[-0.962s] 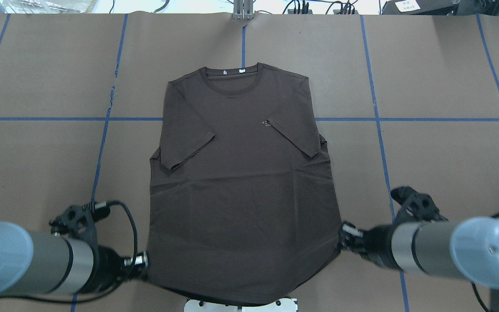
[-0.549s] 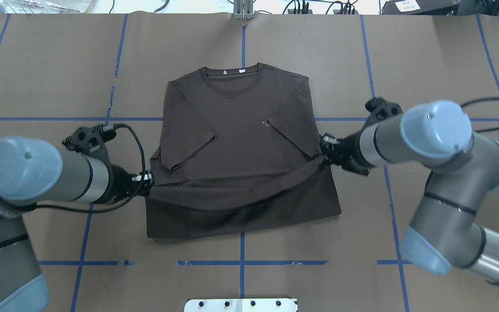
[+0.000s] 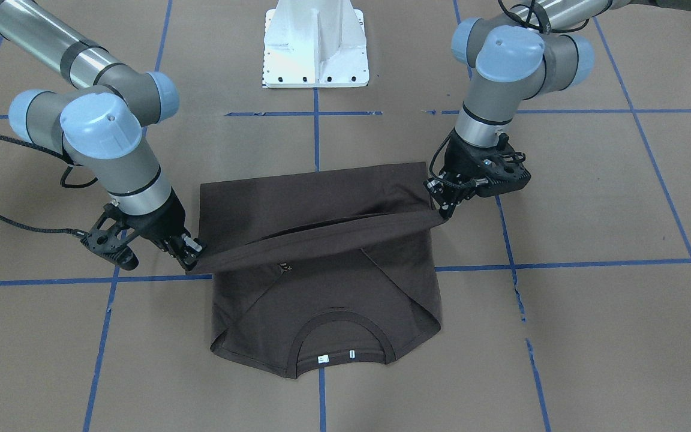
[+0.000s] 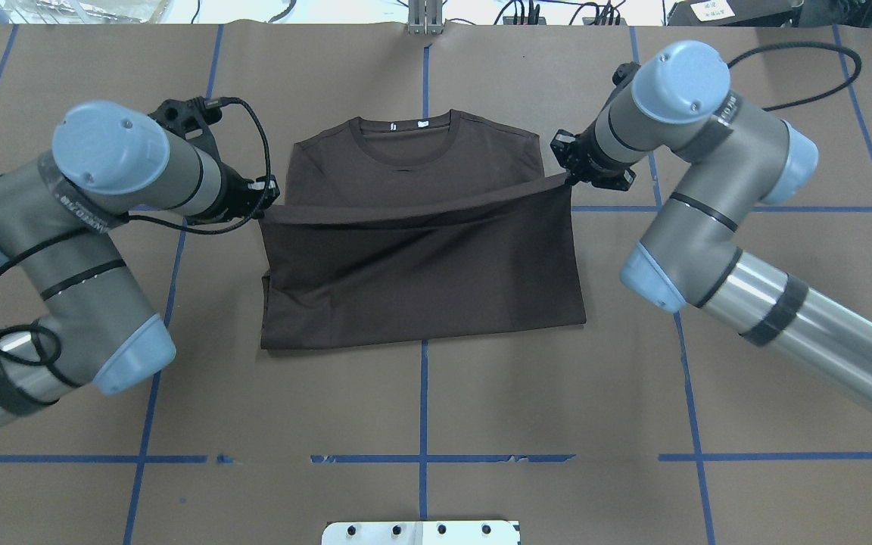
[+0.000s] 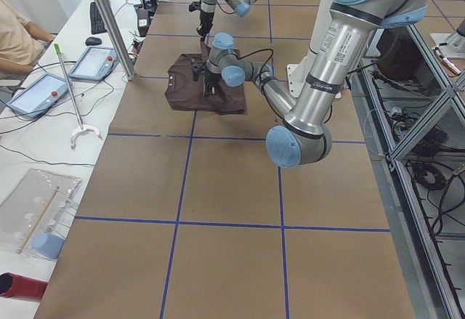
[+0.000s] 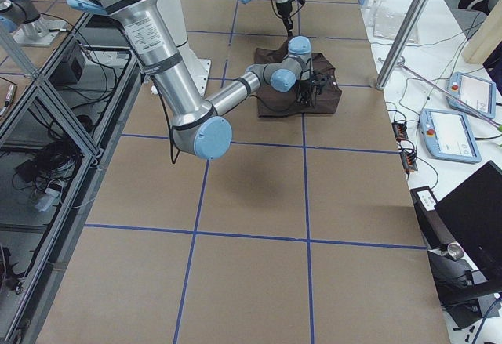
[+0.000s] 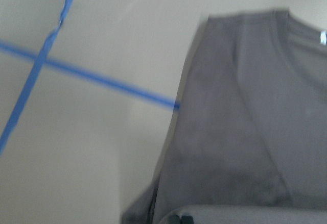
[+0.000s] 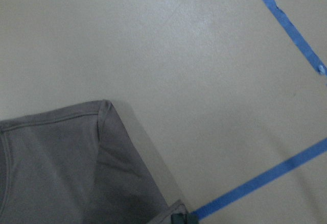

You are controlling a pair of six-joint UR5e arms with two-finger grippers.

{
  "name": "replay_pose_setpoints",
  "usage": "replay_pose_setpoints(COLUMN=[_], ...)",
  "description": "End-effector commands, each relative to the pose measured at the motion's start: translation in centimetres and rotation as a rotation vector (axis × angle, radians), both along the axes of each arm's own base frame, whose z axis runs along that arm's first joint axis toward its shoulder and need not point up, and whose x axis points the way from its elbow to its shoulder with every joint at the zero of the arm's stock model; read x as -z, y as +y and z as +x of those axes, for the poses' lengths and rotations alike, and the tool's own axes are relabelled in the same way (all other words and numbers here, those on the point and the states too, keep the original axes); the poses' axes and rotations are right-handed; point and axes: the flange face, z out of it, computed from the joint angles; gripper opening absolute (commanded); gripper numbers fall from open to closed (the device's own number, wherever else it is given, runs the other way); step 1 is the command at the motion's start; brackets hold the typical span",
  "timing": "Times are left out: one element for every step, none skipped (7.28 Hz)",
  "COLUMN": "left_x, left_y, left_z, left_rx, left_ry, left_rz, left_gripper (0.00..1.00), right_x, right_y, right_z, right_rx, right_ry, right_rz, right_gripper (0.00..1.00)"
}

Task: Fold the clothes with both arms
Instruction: 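Lift the hem with both grippers and fold it over toward the collar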

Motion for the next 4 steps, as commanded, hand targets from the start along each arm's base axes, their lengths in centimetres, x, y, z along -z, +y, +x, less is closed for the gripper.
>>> replay_pose_setpoints(left_x=[-2.9,-3.7,-3.6,-3.7], left_y=[-6.8,-8.1,-8.8,-9.0], left_z=[2.0,2.6,3.2,3.3], left_rx=[0.056,0.086,0.089,0.089], left_ry=[-0.008,-0.016,-0.026,-0.031], left_rz=[0.026,0.05,0.056,0.056], left_gripper=[0.0,0.04,0.43,0.5], right_x=[-0.3,-0.3,-0.2,1.3], right_y=[-4.6,-5.4,-5.5,-5.9], right_z=[-2.7,-3.4,-3.8,-4.0], right_rx=[-0.02,-0.025,-0.027,-0.044], right_ry=[0.036,0.029,0.032,0.031], right_rz=[0.009,0.023,0.026,0.052], right_gripper=[0.0,0.0,0.08,0.59])
